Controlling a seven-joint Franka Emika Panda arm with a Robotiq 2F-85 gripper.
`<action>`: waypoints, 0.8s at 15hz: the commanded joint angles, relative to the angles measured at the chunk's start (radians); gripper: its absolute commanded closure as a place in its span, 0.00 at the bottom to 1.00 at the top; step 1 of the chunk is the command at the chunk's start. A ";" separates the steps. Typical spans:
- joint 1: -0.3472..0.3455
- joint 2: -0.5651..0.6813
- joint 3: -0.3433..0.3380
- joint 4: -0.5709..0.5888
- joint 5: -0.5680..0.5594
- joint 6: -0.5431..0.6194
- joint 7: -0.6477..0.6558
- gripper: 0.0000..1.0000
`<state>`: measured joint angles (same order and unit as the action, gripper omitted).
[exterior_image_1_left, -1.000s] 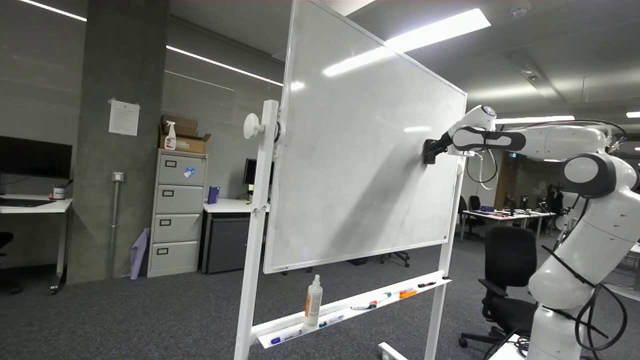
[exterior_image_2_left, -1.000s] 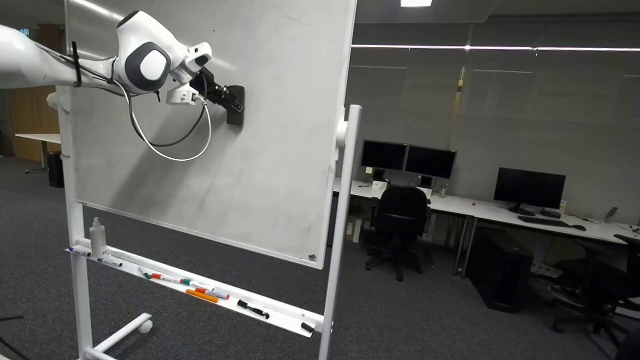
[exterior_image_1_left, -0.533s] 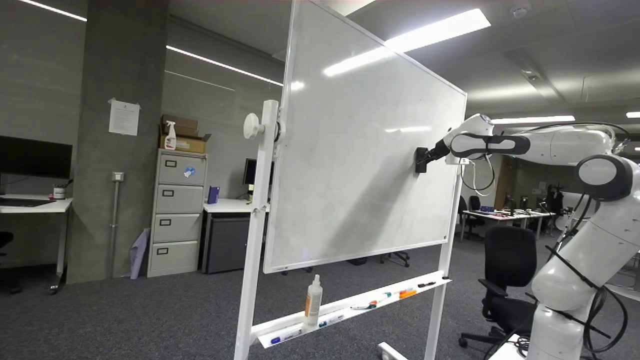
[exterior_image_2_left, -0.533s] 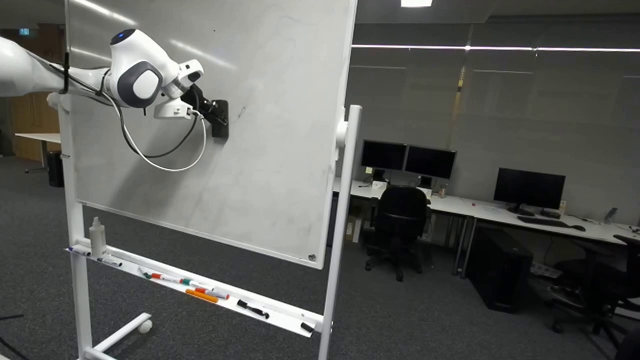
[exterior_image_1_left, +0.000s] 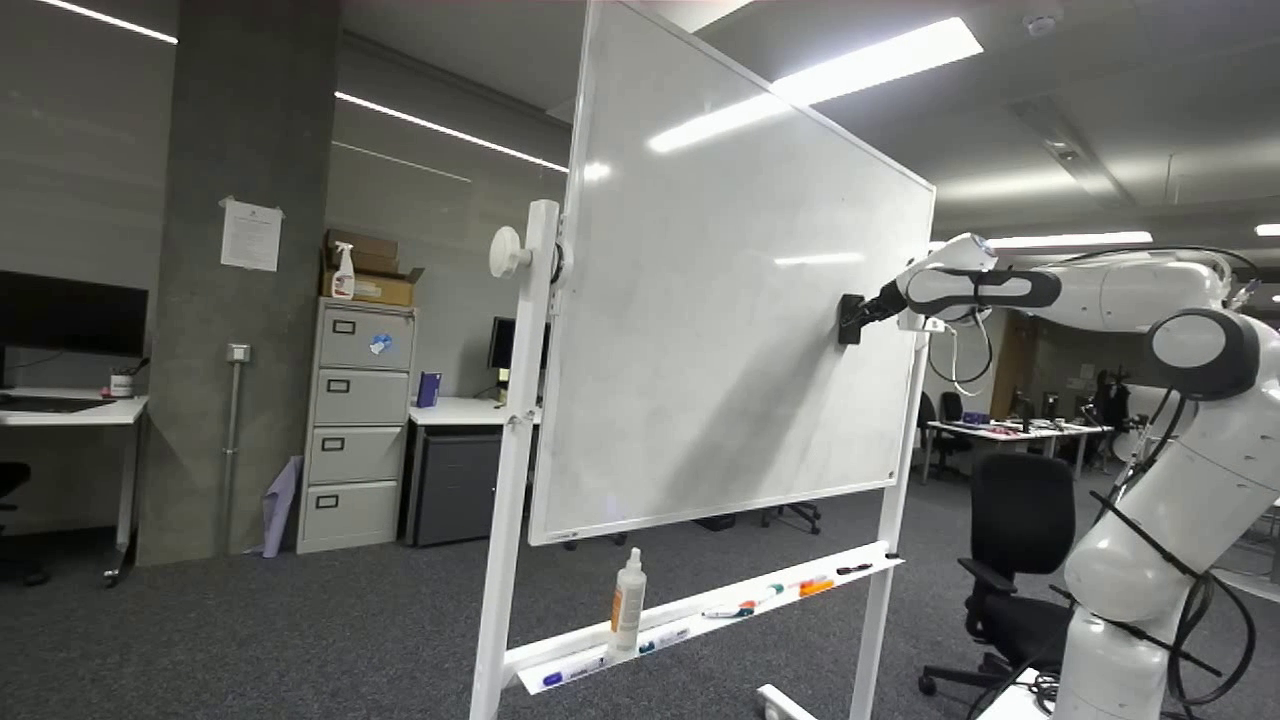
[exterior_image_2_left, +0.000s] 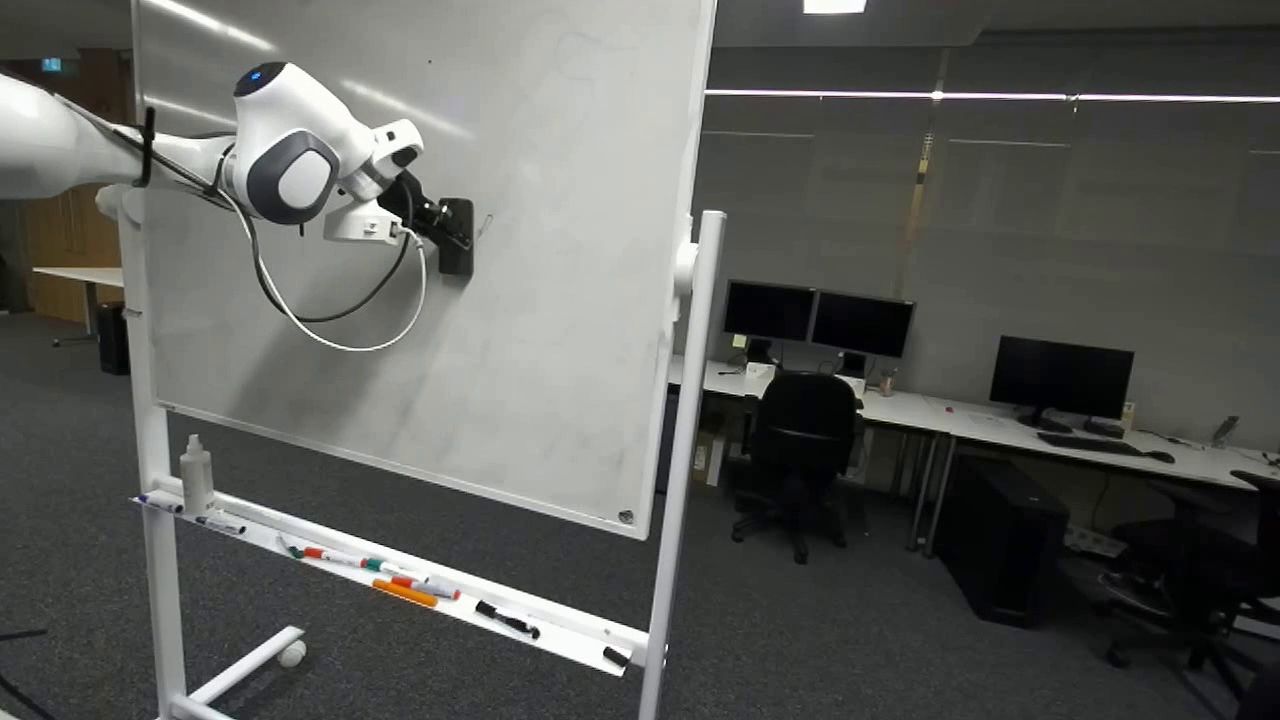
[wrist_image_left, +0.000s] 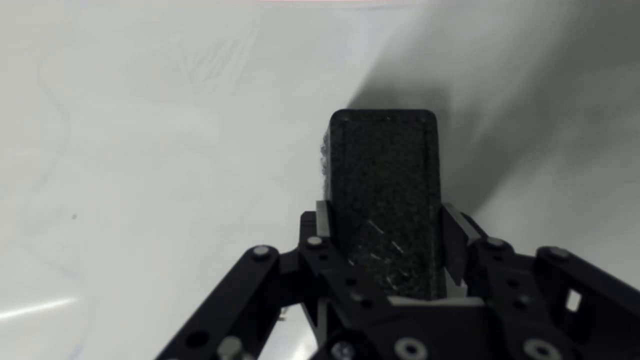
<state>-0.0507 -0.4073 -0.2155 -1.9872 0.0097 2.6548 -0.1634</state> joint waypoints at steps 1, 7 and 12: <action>-0.004 0.104 -0.080 0.094 0.067 0.078 -0.042 0.70; 0.016 0.133 -0.131 0.123 0.159 0.054 -0.101 0.70; 0.044 0.020 -0.039 0.024 0.105 0.035 -0.180 0.70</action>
<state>-0.0504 -0.3440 -0.3164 -1.9261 0.1247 2.6742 -0.2935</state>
